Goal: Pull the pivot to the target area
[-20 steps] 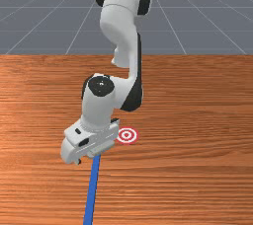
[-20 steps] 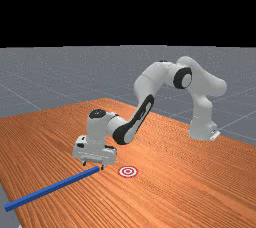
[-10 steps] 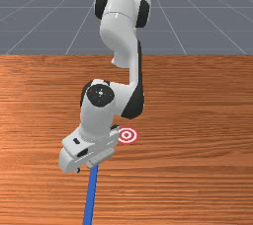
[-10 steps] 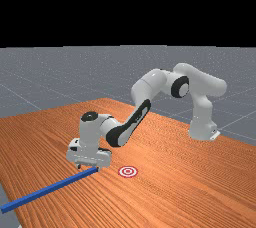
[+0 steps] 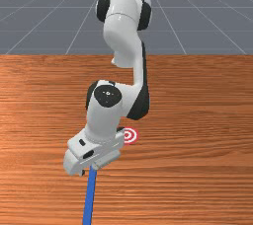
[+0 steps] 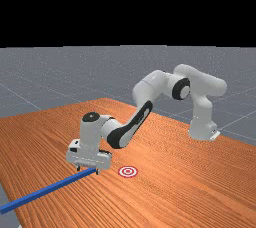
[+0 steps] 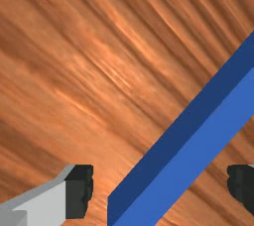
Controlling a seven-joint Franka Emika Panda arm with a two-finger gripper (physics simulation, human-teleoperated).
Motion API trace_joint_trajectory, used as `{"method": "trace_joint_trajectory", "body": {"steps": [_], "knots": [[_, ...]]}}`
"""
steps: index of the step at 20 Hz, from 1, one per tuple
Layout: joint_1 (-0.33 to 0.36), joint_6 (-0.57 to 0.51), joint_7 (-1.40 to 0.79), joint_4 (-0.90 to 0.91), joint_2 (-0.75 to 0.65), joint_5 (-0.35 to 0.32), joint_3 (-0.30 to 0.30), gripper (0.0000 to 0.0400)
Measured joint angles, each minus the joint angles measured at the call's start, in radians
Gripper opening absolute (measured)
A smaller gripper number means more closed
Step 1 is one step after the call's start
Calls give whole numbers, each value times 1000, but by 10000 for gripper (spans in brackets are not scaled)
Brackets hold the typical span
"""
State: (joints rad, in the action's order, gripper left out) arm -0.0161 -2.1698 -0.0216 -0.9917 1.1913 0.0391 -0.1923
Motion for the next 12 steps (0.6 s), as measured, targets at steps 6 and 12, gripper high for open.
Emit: {"method": "trace_joint_trajectory", "body": {"steps": [6,12], "knots": [[16,115,7,260,139,9,-8,137],[-14,-146,128,-179,-84,68,-1,98]]}}
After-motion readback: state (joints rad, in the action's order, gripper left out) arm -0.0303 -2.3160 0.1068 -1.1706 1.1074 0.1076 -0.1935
